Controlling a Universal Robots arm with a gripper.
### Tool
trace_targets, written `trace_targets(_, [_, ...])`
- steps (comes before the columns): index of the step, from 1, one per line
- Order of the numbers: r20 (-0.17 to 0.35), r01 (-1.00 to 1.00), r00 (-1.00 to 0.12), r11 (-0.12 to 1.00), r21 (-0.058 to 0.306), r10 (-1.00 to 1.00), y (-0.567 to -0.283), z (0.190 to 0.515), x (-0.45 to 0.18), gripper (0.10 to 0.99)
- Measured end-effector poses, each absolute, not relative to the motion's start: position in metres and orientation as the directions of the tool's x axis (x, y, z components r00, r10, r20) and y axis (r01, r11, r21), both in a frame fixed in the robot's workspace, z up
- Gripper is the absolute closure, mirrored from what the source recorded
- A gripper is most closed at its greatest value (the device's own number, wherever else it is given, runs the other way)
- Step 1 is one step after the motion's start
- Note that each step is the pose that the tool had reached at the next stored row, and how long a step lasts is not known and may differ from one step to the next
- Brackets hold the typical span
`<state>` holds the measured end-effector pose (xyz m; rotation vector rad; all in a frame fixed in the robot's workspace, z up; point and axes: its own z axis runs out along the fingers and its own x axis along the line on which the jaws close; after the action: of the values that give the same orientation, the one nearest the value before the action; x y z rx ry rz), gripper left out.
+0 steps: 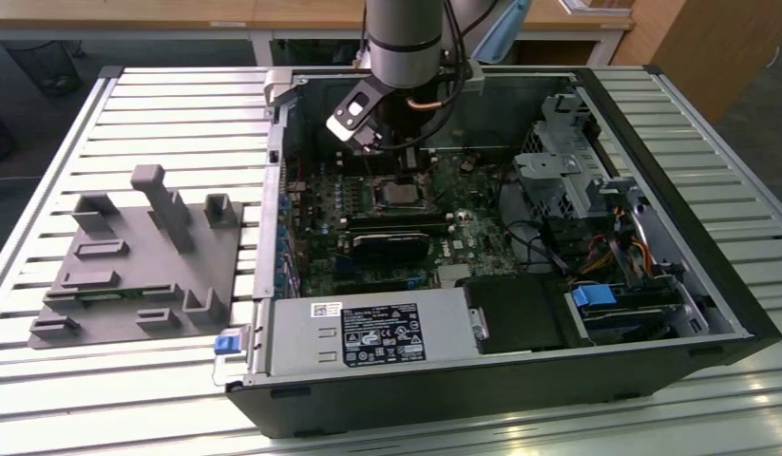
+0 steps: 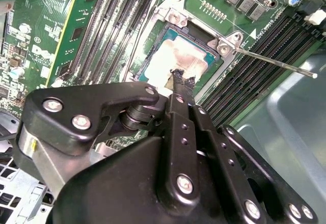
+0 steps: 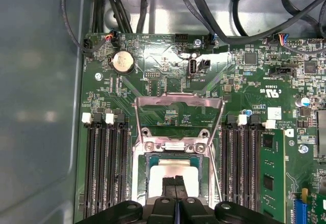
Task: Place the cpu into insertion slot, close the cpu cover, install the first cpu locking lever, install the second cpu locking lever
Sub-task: 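Close the cpu cover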
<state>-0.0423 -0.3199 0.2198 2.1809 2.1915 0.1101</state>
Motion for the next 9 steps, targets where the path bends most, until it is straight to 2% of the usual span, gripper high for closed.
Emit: trace_targets(9, [0.016,0.996,-0.006,0.004,0.084,1.0,-0.3199,0.221,-0.0423,0.98])
